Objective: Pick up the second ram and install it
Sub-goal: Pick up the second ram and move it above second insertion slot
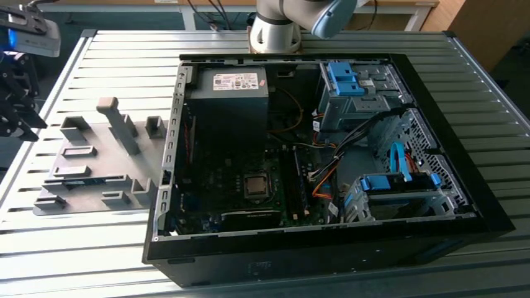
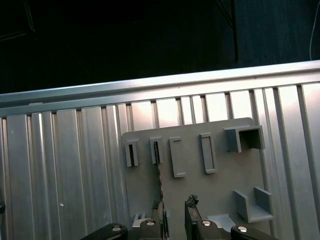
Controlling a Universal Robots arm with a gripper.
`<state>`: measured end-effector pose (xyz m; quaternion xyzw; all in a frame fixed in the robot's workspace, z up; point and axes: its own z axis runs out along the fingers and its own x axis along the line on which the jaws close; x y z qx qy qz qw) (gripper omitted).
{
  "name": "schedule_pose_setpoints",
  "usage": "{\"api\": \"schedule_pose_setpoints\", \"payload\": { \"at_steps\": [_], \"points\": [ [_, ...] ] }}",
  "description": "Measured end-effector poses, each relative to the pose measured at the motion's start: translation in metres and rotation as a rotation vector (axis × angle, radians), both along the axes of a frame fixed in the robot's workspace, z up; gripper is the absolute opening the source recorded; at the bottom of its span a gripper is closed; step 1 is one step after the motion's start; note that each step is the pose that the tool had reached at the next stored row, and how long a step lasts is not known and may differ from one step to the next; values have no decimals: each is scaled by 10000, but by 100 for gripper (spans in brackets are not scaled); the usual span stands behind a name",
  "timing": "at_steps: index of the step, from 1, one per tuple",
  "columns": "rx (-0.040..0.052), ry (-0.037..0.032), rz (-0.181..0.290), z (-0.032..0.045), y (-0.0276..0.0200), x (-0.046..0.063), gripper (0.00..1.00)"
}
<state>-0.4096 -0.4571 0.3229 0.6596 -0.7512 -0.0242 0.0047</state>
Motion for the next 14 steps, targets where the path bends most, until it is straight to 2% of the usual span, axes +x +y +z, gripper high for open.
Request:
{"api": "schedule_pose_setpoints", "payload": {
  "at_steps": [7,14],
  "points": [
    [-1,1,2,-125,-34,0,31],
    [1,-2,2,-135,-36,0,33]
  ]
}}
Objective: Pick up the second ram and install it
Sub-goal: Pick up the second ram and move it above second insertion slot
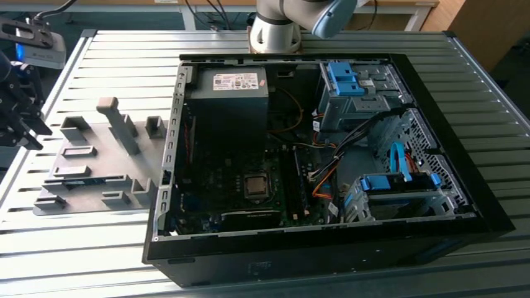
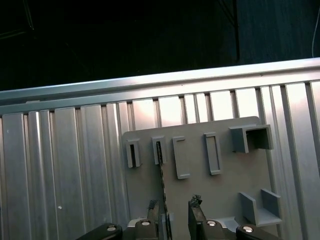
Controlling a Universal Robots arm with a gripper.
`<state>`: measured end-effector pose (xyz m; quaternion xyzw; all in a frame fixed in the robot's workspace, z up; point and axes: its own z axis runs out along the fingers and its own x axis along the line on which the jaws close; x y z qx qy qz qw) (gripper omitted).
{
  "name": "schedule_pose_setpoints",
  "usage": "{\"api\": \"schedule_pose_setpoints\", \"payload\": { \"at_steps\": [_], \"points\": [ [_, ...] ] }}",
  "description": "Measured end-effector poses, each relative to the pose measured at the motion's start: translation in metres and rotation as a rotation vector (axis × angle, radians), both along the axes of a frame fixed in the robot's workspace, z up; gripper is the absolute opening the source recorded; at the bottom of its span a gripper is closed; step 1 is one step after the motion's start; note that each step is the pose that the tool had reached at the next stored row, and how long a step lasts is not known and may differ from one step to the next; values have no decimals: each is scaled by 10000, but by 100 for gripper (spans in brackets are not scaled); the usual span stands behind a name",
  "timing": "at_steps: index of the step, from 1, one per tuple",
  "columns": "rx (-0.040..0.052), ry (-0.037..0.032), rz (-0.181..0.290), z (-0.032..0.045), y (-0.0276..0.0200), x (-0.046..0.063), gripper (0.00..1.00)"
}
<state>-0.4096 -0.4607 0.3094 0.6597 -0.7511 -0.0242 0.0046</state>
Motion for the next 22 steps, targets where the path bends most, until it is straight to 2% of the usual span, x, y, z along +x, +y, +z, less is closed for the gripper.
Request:
{"api": "schedule_pose_setpoints", "payload": {
  "at_steps": [1,2,13,22],
  "points": [
    [0,1,0,-13,-1,0,33],
    [-1,2,0,-29,-1,0,39],
    [2,2,1,-228,-11,0,39],
    [12,2,1,-392,-52,0,39]
  ]
}}
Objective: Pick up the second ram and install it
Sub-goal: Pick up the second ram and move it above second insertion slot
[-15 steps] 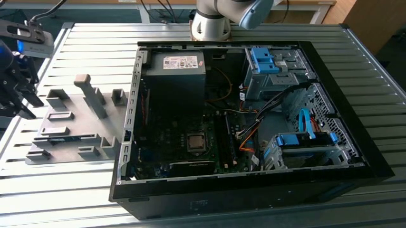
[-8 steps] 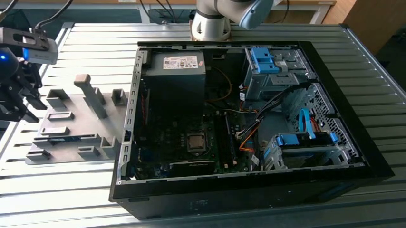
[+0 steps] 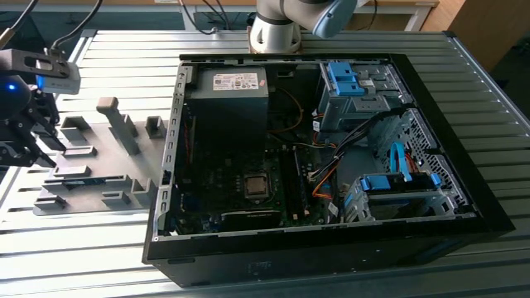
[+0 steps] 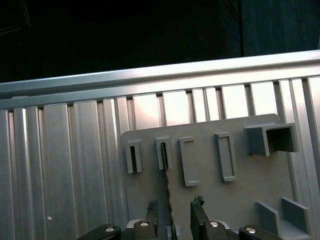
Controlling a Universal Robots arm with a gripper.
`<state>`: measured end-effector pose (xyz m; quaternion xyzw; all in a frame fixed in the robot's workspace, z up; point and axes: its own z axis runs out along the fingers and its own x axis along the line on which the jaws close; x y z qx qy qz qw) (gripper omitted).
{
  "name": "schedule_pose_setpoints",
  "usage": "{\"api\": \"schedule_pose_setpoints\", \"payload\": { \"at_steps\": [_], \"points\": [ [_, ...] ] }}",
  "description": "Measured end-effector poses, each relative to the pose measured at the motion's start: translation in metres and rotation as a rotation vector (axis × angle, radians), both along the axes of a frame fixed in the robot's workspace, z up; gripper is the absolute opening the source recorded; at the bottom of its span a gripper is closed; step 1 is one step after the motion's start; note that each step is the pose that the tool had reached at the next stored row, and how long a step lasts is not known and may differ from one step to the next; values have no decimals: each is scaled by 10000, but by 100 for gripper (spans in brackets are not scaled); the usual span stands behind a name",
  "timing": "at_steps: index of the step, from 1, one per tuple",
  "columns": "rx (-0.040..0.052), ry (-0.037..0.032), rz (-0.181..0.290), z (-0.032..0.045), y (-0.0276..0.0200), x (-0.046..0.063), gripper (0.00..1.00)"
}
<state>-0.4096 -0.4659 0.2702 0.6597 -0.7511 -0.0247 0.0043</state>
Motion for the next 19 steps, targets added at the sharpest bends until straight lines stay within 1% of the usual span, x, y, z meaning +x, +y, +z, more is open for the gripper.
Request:
{"api": "schedule_pose_setpoints", "payload": {
  "at_steps": [2,5,7,9,11,13,16,19],
  "points": [
    [1,-5,-2,-24,-3,-1,39],
    [0,-6,0,-24,-4,0,39],
    [1,-7,30,-42,-4,0,39],
    [0,-17,274,-61,-5,1,39],
    [1,-25,488,-85,-5,0,39],
    [1,-28,604,-112,-6,0,39],
    [1,-40,632,-147,-6,0,39],
    [0,-52,632,-200,-6,0,39]
  ]
}}
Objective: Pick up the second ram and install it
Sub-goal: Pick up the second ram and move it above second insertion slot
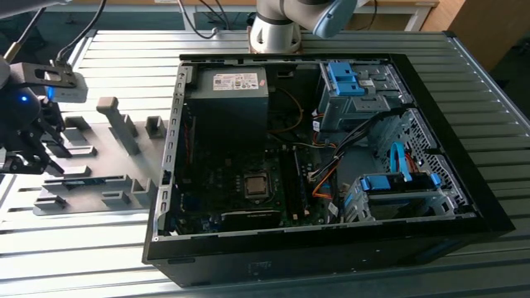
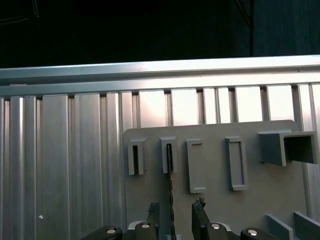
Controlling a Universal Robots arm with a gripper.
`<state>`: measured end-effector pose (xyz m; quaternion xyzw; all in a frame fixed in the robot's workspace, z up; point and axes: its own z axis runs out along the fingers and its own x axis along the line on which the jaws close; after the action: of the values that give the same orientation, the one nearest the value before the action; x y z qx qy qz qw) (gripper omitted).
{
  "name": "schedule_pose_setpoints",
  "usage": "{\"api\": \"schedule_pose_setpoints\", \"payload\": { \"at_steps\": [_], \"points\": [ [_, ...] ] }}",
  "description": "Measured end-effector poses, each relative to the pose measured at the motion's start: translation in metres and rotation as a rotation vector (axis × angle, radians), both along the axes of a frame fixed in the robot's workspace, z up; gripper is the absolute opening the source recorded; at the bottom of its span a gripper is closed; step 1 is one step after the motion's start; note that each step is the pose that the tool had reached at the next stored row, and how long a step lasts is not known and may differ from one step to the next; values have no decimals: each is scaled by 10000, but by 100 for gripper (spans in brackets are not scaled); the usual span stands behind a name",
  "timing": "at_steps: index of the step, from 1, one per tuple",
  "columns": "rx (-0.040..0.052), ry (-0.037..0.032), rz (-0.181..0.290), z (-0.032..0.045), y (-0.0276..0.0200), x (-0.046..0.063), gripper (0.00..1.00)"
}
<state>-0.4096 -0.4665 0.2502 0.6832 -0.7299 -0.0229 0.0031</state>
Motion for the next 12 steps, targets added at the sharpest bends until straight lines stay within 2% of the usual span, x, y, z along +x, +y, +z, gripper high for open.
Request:
{"api": "schedule_pose_setpoints", "payload": {
  "at_steps": [4,6,9,12],
  "points": [
    [-2,-15,3,-62,0,0,39],
    [-17,-63,5,-80,0,-1,39],
    [-62,-178,10,-101,0,-1,39],
    [-66,-210,27,-136,0,-1,39]
  ]
}}
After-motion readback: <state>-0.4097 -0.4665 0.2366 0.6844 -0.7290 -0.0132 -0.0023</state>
